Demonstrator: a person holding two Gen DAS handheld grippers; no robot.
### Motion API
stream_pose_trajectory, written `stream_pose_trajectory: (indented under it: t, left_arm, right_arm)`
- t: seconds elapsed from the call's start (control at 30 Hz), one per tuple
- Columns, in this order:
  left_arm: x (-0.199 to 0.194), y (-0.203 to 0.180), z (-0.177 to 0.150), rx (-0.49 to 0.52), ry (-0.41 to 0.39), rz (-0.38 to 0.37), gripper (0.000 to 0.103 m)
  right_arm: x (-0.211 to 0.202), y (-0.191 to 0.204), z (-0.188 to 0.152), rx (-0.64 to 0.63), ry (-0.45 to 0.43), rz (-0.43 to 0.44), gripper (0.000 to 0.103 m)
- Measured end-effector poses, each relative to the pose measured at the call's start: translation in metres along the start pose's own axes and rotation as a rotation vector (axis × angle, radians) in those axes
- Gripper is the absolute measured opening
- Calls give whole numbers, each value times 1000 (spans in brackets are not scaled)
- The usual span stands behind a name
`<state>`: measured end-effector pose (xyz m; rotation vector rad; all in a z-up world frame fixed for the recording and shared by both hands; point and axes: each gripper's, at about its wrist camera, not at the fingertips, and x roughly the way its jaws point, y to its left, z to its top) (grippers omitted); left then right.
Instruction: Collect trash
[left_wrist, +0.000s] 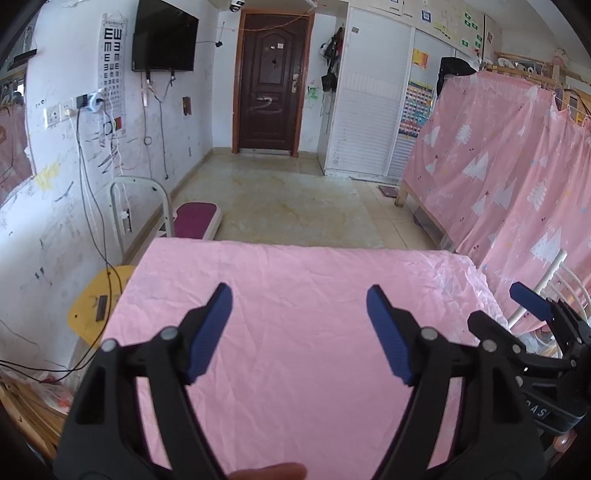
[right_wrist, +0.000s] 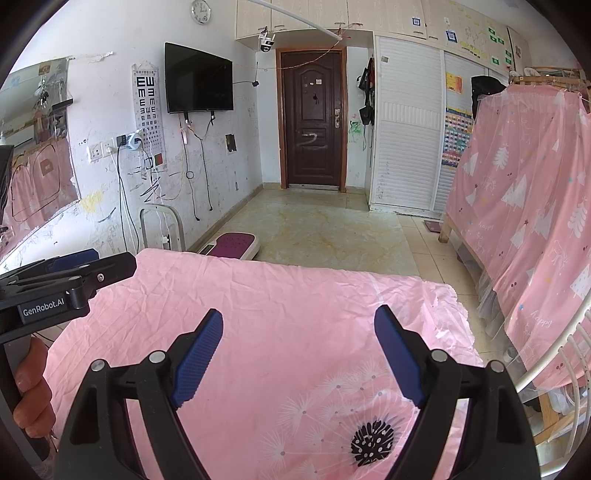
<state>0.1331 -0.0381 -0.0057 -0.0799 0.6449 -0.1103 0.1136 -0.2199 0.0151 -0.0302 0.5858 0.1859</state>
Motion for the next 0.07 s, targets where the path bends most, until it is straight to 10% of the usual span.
stream_pose_trajectory:
  t: [0.07]
  left_arm:
    - [-1, 0, 0, -1, 1, 1, 72]
  right_arm:
    - [1, 0, 0, 1, 3, -2, 74]
